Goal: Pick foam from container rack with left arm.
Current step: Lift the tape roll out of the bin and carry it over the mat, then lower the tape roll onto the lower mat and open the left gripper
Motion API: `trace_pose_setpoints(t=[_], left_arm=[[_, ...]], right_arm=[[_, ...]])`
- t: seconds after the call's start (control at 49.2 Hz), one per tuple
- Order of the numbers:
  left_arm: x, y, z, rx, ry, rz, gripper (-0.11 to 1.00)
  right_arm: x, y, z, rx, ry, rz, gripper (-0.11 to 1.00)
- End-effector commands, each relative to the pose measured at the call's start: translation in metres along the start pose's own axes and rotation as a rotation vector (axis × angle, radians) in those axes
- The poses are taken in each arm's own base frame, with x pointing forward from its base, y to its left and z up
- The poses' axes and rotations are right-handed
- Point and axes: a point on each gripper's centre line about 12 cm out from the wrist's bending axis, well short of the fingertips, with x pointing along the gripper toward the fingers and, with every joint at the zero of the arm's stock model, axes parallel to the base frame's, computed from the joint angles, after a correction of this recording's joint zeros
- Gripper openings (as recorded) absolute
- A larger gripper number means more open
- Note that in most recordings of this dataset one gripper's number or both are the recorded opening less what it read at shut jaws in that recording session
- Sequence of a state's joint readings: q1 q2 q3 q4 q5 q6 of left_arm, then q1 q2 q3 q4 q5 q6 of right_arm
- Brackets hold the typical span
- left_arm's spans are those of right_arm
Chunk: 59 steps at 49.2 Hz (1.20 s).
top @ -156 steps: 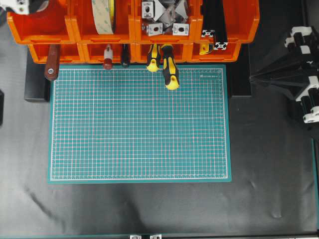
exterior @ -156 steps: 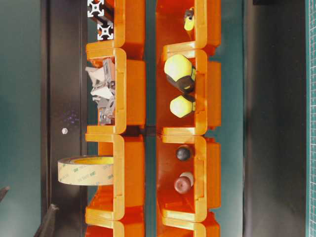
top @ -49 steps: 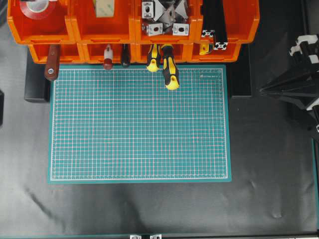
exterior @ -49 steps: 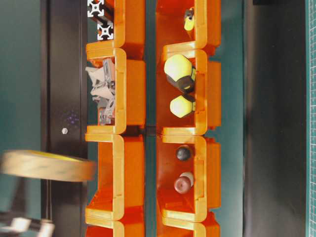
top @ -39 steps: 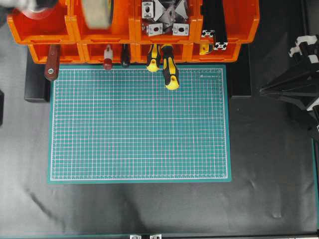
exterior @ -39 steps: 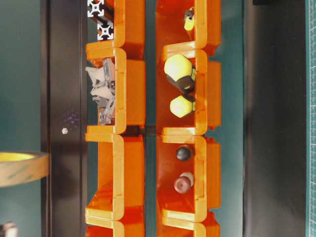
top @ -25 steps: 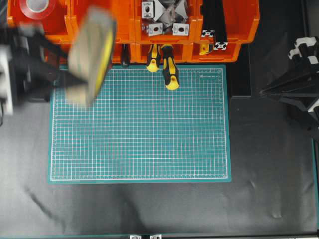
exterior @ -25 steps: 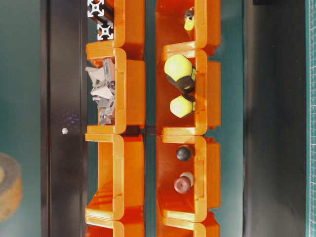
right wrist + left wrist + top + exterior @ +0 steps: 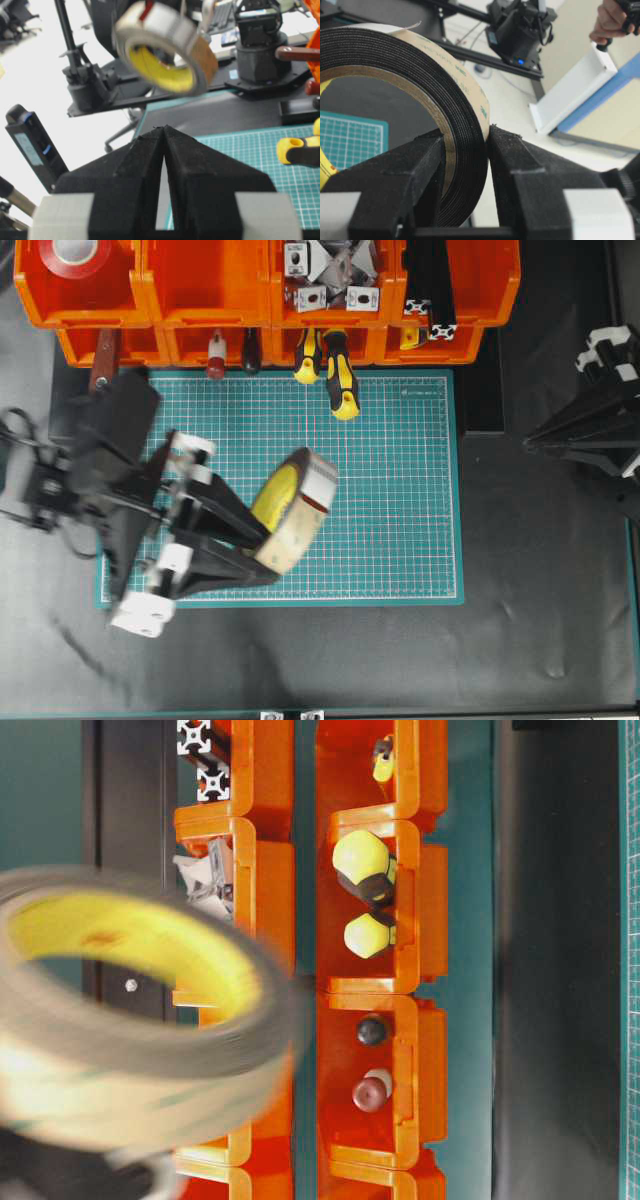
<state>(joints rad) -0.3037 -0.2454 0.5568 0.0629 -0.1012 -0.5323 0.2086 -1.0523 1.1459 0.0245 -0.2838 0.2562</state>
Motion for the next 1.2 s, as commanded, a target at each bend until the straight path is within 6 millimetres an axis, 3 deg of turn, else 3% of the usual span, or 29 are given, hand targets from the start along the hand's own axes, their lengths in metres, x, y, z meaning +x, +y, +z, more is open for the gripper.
trace_pose_setpoints(t=[0.0,0.183,0.346,1.139,1.18], left_arm=[[0.009,0.006,-0.010,0.005,-0.029,-0.017,0.26],[0.017,0.023,-0.027,-0.014,-0.016,0.008,0.26],[0.017,0.029,-0.023,-0.018,-0.025,0.023,0.26],[0.016,0.041,-0.040,-0.015,0.114,0.108,0.26],[0.015,0.042,-0.042,-0.014,0.131,0.118,0.31]], right_arm=[[0.003,0.004,0.012,0.006,-0.024,0.011,0.00],[0.003,0.005,0.014,0.006,-0.030,0.013,0.00],[0.003,0.005,0.015,0.006,-0.033,0.012,0.00],[0.007,0.003,0.010,0.006,-0.016,0.007,0.00],[0.006,0.004,0.010,0.006,-0.017,0.007,0.00]])
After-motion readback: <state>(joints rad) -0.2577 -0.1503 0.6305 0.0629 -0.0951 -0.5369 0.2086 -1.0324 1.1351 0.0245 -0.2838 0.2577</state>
